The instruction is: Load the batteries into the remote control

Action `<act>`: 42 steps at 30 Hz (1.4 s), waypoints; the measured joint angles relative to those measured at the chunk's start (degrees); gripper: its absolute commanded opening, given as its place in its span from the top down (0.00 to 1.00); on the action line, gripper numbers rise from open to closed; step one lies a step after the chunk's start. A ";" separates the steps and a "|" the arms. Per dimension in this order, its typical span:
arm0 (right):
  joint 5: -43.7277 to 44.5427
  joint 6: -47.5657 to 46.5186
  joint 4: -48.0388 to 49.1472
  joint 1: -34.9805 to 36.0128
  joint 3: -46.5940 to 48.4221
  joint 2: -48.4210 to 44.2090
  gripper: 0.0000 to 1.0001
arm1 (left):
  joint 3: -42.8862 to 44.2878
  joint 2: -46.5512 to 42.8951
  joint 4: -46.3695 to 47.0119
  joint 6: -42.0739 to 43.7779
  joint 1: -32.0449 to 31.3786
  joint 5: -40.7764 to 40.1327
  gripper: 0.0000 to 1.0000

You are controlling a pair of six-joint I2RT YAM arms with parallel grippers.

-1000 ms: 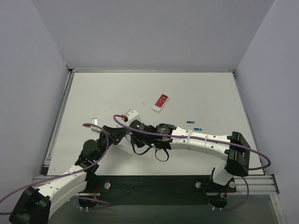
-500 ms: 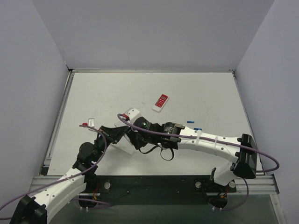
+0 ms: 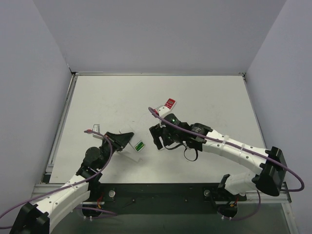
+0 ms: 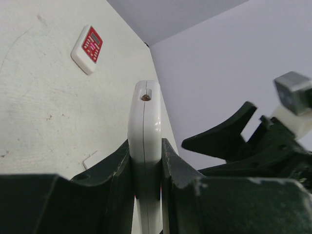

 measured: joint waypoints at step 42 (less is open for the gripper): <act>-12.00 -2.71 17.16 3.82 3.91 17.94 0.15 | 0.00 -0.90 -5.70 -2.80 0.00 -5.29 1.00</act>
